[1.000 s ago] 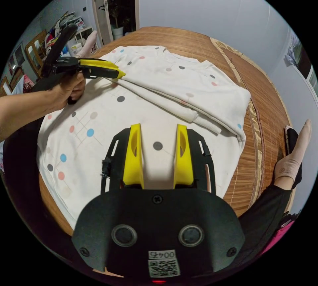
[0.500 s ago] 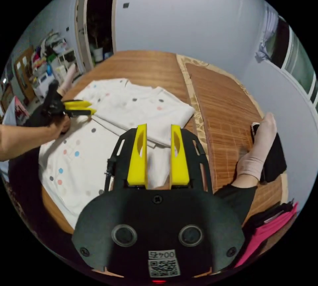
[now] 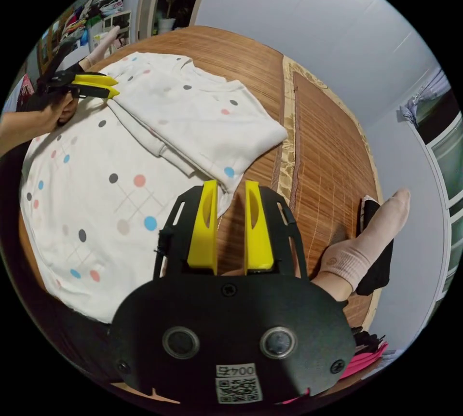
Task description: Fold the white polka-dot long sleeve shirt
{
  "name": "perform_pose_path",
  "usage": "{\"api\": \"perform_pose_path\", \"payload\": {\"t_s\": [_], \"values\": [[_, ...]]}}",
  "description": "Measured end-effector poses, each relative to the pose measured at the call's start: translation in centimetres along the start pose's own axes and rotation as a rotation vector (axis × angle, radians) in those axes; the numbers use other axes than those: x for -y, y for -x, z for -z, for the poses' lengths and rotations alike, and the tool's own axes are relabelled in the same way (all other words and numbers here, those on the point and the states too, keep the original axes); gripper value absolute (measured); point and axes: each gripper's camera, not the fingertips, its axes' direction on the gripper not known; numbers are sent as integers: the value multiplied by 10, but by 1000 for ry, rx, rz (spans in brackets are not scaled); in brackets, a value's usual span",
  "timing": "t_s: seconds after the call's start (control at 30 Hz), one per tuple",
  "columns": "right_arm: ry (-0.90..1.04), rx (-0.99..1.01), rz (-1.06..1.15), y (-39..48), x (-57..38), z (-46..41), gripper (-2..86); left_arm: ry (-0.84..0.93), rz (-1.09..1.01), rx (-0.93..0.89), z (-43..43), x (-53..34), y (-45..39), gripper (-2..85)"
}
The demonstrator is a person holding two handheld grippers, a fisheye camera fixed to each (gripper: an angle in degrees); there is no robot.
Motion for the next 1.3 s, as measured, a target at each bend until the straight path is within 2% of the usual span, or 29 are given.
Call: {"api": "perform_pose_path", "payload": {"t_s": [0.23, 0.43, 0.63, 0.7, 0.83, 0.93, 1.07, 1.3], "values": [[-9, -23, 74, -12, 7, -12, 12, -3, 3, -5, -2, -1, 1, 127], [48, 78, -29, -59, -5, -33, -2, -5, 6, -18, -4, -2, 3, 127], [27, 161, -164, -101, -15, -34, 23, -5, 6, -15, -4, -2, 3, 127], [-69, 134, -247, -123, -24, -24, 35, -6, 5, -14, -5, -3, 3, 127], [-279, 255, -333, -148, -23, -22, 75, -4, 4, -10, -5, -3, 3, 127], [-239, 279, -307, -152, -2, -47, 110, -4, 5, -11, -5, -3, 3, 126], [-70, 237, -200, -149, 8, -93, 128, -6, 6, -14, -4, -3, 3, 126], [-99, 281, -234, -185, -4, -103, 133, -6, 8, -18, -2, -3, 4, 126]]}}
